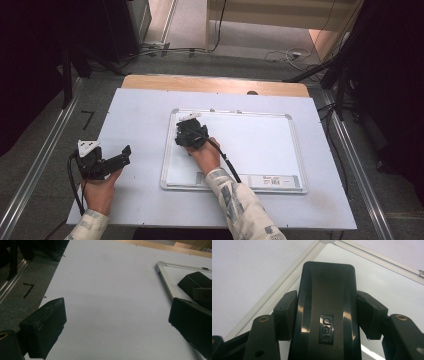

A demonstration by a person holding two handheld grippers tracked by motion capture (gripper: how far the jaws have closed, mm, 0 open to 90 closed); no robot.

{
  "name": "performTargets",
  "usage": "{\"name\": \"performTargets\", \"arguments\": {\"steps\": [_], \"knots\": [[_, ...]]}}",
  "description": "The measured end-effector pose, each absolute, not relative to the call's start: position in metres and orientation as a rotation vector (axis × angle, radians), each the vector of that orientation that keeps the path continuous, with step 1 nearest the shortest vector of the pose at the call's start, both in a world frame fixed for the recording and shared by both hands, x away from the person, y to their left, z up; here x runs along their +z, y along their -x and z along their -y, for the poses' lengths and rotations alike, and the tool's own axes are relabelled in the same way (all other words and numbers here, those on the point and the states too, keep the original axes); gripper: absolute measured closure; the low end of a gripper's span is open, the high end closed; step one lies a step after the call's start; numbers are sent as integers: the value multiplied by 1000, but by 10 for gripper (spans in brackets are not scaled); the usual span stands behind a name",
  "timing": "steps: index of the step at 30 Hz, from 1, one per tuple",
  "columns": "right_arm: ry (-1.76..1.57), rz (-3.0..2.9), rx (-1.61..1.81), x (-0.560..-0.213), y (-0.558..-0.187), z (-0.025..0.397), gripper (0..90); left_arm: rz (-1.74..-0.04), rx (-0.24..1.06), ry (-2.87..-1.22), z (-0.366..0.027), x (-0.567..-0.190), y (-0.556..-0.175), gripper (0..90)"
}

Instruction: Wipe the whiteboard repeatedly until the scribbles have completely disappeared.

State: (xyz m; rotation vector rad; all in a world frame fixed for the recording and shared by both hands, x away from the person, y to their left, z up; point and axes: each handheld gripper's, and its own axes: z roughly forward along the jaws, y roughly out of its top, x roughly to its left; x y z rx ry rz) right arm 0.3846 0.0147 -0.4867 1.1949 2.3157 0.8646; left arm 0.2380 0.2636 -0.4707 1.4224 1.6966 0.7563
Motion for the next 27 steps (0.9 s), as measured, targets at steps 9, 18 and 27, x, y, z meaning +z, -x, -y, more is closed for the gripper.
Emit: {"name": "performTargets", "arguments": {"steps": [9, 18, 27], "knots": [[-1284, -2253, 847, -486, -404, 14, 362, -1701, 757, -1421, -264, -471, -239, 19], [-1306, -2224, 836, -485, -424, 13, 362, -1703, 755, -1417, -265, -471, -238, 19], [-1301, -2223, 839, -485, -438, -4, 362, -1704, 754, -1417, -265, -471, -239, 19]]}}
